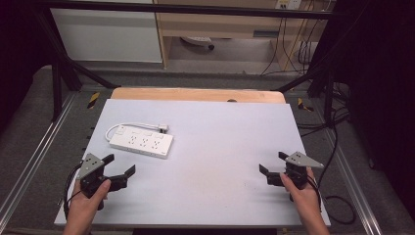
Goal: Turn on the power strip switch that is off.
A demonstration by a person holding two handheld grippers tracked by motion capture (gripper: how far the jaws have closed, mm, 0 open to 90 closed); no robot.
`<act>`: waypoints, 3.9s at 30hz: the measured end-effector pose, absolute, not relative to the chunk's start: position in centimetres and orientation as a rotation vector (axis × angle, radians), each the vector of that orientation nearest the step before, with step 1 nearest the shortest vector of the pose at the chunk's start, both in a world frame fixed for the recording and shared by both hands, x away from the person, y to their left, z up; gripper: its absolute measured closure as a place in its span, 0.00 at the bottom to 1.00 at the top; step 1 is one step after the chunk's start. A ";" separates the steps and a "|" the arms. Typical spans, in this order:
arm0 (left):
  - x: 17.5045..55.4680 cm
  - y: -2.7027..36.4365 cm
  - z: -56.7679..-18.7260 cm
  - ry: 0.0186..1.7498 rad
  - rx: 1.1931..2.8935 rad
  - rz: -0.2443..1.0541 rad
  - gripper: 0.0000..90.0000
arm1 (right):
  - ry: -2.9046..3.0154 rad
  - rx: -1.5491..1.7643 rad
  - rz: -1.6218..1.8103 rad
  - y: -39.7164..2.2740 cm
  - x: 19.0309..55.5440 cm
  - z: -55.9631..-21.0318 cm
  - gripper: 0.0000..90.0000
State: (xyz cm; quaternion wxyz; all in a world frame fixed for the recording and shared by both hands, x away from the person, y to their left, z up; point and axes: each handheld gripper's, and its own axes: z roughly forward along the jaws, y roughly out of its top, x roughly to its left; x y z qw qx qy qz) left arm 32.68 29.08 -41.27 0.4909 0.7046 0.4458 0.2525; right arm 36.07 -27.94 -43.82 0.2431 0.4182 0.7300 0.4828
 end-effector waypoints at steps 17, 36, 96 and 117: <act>32.5 29.2 -40.7 1.059 1.700 0.613 0.09 | 2.024 1.085 1.286 -26.9 35.4 -43.6 0.05; 33.4 28.8 -39.0 1.052 1.677 0.580 0.08 | 2.028 1.045 1.298 -26.1 34.5 -43.2 0.04; 42.6 26.3 -35.3 1.056 1.710 0.611 0.09 | 2.011 1.037 1.283 -25.6 34.4 -43.1 0.05; 45.2 27.6 -35.5 1.116 1.648 0.621 0.09 | 2.026 1.028 1.295 -25.4 34.4 -43.1 0.05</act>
